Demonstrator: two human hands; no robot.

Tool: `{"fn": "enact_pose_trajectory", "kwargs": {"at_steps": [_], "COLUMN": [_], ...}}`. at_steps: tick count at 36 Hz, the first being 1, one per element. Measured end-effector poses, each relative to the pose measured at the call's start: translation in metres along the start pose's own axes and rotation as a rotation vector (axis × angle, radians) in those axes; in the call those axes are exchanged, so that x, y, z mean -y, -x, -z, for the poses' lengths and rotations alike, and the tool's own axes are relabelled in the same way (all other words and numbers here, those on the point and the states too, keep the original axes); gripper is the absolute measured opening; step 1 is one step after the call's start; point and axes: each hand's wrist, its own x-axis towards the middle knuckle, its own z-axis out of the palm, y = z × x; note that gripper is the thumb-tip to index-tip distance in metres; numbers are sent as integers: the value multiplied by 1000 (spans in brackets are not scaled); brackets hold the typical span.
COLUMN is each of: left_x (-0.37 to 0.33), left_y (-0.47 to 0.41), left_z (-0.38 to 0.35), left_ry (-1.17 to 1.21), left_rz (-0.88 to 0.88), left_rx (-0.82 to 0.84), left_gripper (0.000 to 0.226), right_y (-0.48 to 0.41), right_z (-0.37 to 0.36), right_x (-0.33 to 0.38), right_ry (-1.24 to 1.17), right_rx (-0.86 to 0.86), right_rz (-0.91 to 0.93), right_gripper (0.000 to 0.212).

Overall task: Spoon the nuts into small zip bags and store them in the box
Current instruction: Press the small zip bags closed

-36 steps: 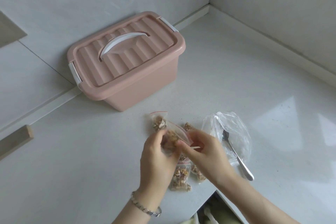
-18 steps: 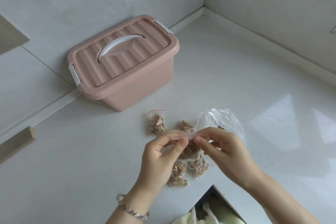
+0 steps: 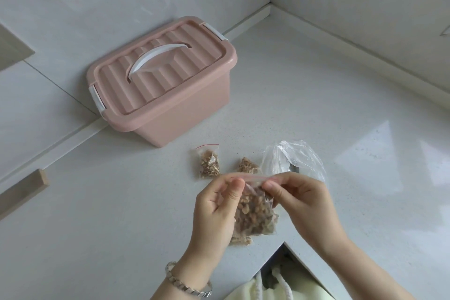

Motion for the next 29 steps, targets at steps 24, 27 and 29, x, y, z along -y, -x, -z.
{"fn": "enact_pose_trajectory", "kwargs": {"at_steps": [24,27,29], "left_x": [-5,-8,-10], "left_y": [6,6,5], "left_z": [2,2,3], "left_ry": [-22,-57,-56], "left_rz": [-33,-67,-69], "left_rx": [-74,-82,-88], "left_gripper": [31,20,16], "right_y": [2,3,3], "right_z": [9,8,9], "right_x": [0,0,0], "right_ry": [-11,-4,16], "right_rx": [8,4,0], "right_rz": [84,92,105], "right_gripper": [44,43,42]}}
